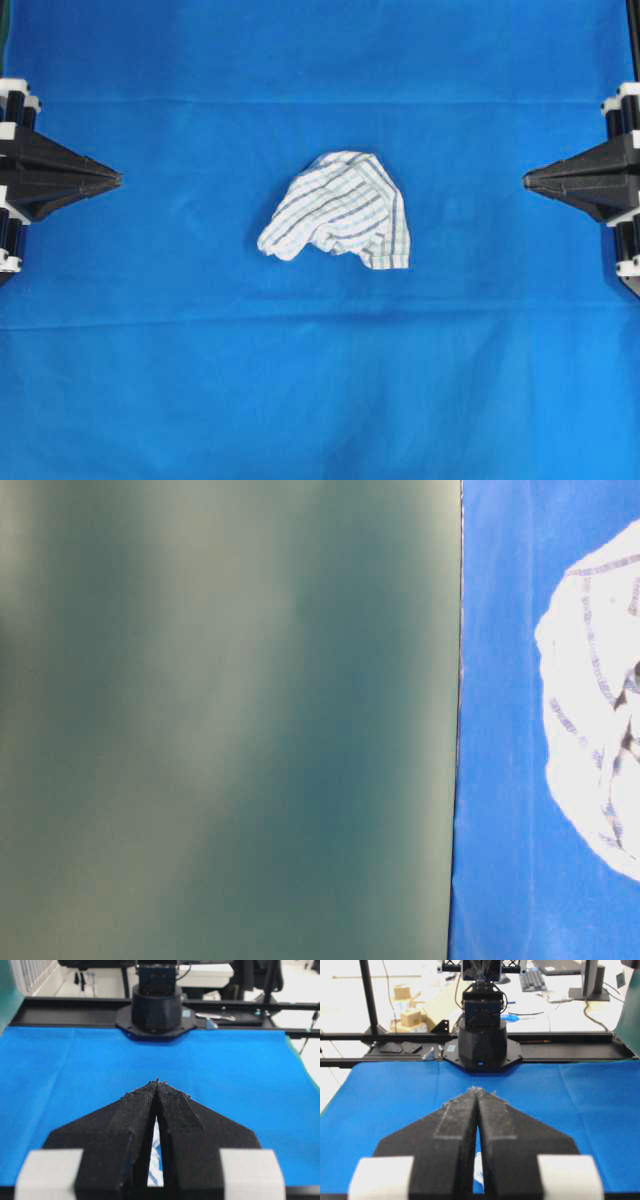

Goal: Hand over the towel.
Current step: 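Move the left gripper toward the white striped towel's left edge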

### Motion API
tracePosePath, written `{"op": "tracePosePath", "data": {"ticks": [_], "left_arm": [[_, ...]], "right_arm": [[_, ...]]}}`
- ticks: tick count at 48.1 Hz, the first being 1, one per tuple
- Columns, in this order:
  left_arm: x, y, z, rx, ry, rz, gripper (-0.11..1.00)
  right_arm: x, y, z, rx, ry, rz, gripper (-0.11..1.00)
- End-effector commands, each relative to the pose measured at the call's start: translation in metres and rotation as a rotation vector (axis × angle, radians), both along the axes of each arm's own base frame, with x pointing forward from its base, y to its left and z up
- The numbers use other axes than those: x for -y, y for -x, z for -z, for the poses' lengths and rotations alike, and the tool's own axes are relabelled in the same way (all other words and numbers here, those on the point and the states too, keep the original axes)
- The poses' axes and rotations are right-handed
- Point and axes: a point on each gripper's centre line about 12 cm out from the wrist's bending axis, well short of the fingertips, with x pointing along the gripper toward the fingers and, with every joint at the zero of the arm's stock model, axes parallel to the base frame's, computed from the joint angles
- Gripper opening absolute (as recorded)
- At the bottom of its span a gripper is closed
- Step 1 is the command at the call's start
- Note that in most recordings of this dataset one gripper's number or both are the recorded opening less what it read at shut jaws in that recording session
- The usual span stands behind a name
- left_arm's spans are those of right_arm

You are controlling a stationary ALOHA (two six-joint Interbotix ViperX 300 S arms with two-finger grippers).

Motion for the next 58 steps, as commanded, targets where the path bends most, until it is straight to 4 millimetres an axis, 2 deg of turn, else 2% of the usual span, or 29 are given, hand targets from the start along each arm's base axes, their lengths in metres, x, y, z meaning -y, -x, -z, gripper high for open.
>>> {"op": "tracePosePath", "data": {"ticks": [1, 11, 28, 31, 39, 44, 46, 51, 58], "left_arm": [[0.000, -0.002, -0.007, 0.011, -0.005, -0.003, 0.00], [0.000, -0.015, -0.020, 0.034, -0.017, -0.005, 0.00], [-0.009, -0.071, -0.015, -0.094, -0.041, -0.038, 0.03], [-0.011, -0.081, -0.011, -0.134, -0.032, -0.043, 0.15], [-0.014, -0.113, 0.013, -0.314, -0.022, -0.047, 0.65], [-0.016, -0.133, 0.028, -0.444, -0.018, -0.045, 0.88], [-0.017, -0.141, 0.034, -0.487, -0.017, -0.045, 0.93], [-0.021, -0.159, 0.058, -0.583, -0.011, -0.053, 0.94], [-0.032, -0.179, 0.104, -0.694, 0.001, -0.074, 0.94]], "right_arm": [[-0.001, -0.002, -0.012, 0.034, 0.009, -0.004, 0.00], [-0.001, -0.005, -0.016, 0.003, 0.012, -0.003, 0.00], [-0.001, -0.009, -0.009, -0.035, 0.002, -0.004, 0.00], [-0.001, -0.009, -0.008, -0.038, 0.000, -0.004, 0.00], [-0.001, -0.010, -0.008, -0.048, -0.003, -0.004, 0.00], [-0.001, -0.010, -0.007, -0.054, -0.001, -0.004, 0.00], [-0.001, -0.010, -0.007, -0.055, -0.001, -0.004, 0.00], [-0.001, -0.011, -0.006, -0.058, -0.001, -0.004, 0.00], [-0.001, -0.013, -0.002, -0.074, 0.000, -0.004, 0.00]]}}
